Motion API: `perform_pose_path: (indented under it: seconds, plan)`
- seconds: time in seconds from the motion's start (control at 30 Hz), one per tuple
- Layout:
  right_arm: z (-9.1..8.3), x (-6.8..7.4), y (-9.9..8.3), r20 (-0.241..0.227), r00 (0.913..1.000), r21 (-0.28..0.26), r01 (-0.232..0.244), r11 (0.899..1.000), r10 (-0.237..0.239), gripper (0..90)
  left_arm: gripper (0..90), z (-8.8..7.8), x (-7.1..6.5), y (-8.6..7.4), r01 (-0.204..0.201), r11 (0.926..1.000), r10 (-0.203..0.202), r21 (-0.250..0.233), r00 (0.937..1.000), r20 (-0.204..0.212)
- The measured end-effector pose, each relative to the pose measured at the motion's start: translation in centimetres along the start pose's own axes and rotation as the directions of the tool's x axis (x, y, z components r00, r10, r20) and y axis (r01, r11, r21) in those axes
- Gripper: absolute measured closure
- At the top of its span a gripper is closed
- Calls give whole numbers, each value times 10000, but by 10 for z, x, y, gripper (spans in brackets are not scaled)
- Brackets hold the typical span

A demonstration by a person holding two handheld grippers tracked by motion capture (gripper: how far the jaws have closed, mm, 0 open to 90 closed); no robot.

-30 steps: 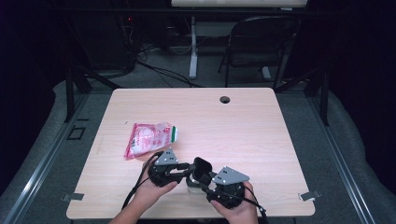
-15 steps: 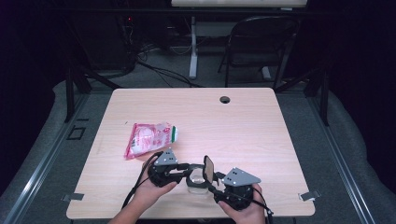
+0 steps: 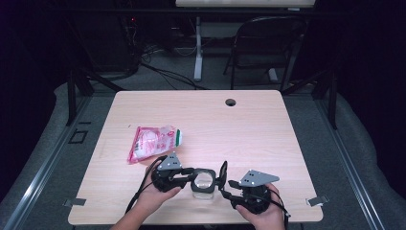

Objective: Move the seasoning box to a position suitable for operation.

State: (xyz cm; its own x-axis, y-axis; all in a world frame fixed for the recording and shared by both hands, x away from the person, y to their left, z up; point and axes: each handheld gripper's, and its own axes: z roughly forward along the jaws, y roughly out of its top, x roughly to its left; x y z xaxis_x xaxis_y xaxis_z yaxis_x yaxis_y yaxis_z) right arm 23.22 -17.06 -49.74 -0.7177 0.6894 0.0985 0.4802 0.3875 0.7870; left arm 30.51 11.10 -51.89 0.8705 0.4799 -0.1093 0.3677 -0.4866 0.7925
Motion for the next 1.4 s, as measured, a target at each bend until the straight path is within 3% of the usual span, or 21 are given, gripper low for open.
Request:
perform_pose_path:
  seconds: [0.5, 0.67, 0.8, 0.97, 1.1, 1.3, 1.4]
  plan:
    - [18, 10, -5, 223, 9997, -2, -117, 9999, 117, 496, 731, 0, 0, 0, 113, 9999, -113, -45, 9999, 3]
    - [24, 13, -8, 632, 9980, -217, -53, 9998, 66, 500, 731, 0, 0, 0, 168, 9998, -168, -45, 9999, -28]
    - [21, 8, -9, 799, 9967, -464, -126, 9988, 162, 510, 715, 0, -1, 0, 186, 9998, -185, -44, 9998, 97]
    - [18, -2, -10, 950, 9931, -859, -607, 9945, 688, 547, 715, 0, -2, 0, 344, 9993, -339, -145, 9990, 284]
    - [20, -10, -10, 1045, 9900, -1033, -843, 9911, 951, 600, 696, -5, -3, 2, 259, 9996, -259, -148, 9997, -20]
    - [25, -21, -9, 750, 9869, -1208, -1329, 9837, 1425, 634, 652, -16, 4, -2, 592, 9969, -605, -528, 9979, -241]
    - [29, -24, -7, 795, 9889, -1181, -1157, 9862, 1255, 714, 649, -20, 5, -6, 608, 9971, -628, -465, 9971, -431]
